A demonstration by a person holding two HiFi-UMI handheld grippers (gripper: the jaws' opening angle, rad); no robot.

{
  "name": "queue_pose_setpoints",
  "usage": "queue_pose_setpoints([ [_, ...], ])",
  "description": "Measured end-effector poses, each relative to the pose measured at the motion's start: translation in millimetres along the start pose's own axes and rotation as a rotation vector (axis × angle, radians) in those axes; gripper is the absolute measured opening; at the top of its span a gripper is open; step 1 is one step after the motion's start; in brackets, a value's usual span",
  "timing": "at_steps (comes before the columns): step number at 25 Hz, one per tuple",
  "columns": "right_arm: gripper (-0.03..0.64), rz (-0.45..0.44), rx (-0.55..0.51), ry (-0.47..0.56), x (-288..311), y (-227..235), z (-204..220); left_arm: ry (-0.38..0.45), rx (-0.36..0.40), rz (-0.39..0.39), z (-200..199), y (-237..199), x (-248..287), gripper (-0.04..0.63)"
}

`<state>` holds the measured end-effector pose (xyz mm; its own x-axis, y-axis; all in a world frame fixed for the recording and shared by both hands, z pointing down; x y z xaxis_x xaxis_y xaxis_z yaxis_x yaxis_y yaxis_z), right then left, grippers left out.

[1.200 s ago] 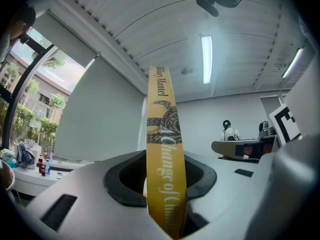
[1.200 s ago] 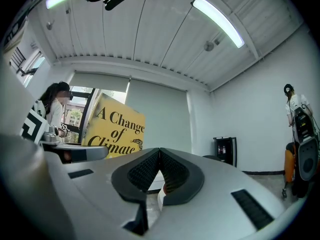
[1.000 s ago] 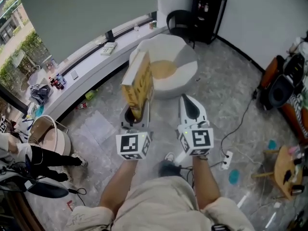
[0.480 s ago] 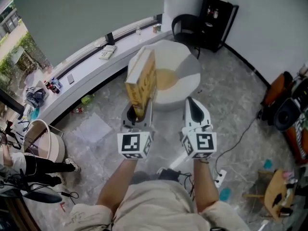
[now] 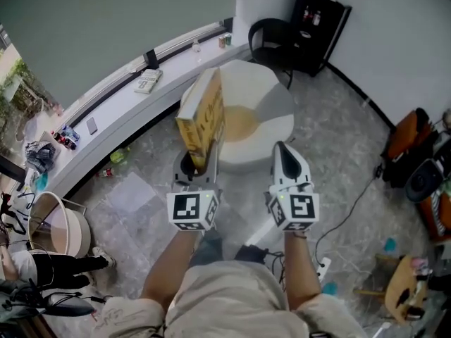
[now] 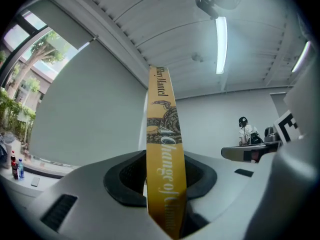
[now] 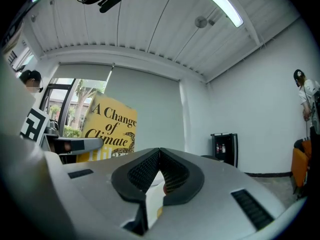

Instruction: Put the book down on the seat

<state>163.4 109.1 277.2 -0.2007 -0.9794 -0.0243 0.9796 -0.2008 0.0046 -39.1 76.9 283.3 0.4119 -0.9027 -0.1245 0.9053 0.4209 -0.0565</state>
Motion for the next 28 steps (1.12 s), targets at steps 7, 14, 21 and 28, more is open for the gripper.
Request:
queue_pose_setpoints([
  [7,0.003,0.026,-0.011,0.024,100,1,-1,0.007,-0.007,0.043,5,-60,81,0.150],
  [14,0.003,0.061,-0.018,-0.001,179,-9,-1,-0.003,-0.014,0.073,7,-116,144,0.150],
  [21,0.003,0.065,-0.022,-0.025,231,8,15,-0.025,-0.027,0.077,29,-137,196,0.150],
  [28,0.003,0.061,-0.015,-0.025,301,67,31,-0.051,-0.016,0.085,52,-131,283,0.150],
])
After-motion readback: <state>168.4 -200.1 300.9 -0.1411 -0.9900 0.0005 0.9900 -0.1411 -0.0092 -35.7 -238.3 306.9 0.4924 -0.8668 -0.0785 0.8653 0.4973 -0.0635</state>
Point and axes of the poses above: the fingertips, and each gripper's own axes: x forward along the fingers, y to its right, z out of its underside, the point moved 5 cm from there along -x, backward along the fingers, and after that the axes turned 2 degrees about x, right-handed, at the moved point
